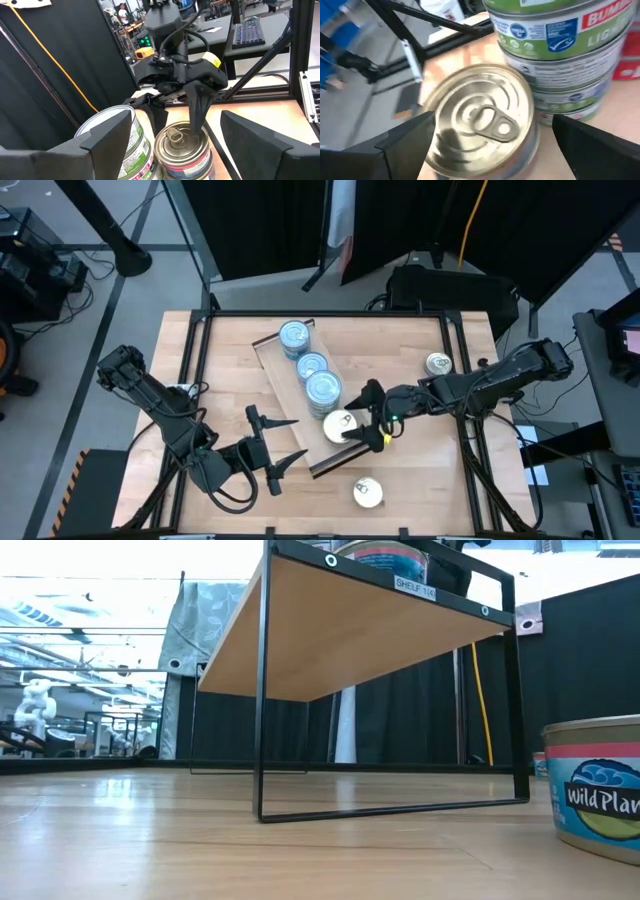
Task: Stack canned seafood by type on shelf
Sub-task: Stack the blue-pink tuna can on top of the blue-pink tuna can on the shelf, then stack the blue-pink tuna can on top of the blue-pink tuna cans on the shelf
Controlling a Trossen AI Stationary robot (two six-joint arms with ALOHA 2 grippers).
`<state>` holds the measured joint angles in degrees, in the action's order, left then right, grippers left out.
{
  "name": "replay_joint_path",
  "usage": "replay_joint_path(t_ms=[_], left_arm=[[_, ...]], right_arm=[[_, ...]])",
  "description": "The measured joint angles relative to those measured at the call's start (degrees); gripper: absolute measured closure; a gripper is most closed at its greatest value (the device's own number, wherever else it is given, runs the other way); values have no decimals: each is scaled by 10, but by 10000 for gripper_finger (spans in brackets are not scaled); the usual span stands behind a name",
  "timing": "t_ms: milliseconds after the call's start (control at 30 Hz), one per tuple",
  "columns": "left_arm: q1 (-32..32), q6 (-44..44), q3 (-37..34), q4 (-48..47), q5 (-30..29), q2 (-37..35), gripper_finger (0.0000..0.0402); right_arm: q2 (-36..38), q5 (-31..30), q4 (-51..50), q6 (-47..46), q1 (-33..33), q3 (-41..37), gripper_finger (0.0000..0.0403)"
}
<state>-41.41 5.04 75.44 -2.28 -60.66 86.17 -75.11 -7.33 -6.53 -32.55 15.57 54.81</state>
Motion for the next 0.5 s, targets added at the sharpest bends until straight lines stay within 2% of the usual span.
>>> replay_joint_path(t_ms=[133, 267, 433, 500], left_arm=[[0, 0, 0, 0, 0, 0, 96], [0, 1, 0, 0, 0, 0, 96], [0, 0, 0, -2, 0, 0, 96], [0, 0, 0, -4, 0, 0, 96]], right_arm=[[0, -42, -15, 51, 9, 0, 11], [14, -52, -25, 73, 17, 0, 11], [85, -53, -58, 64, 19, 0, 11], [125, -79, -94, 64, 19, 0, 11]])
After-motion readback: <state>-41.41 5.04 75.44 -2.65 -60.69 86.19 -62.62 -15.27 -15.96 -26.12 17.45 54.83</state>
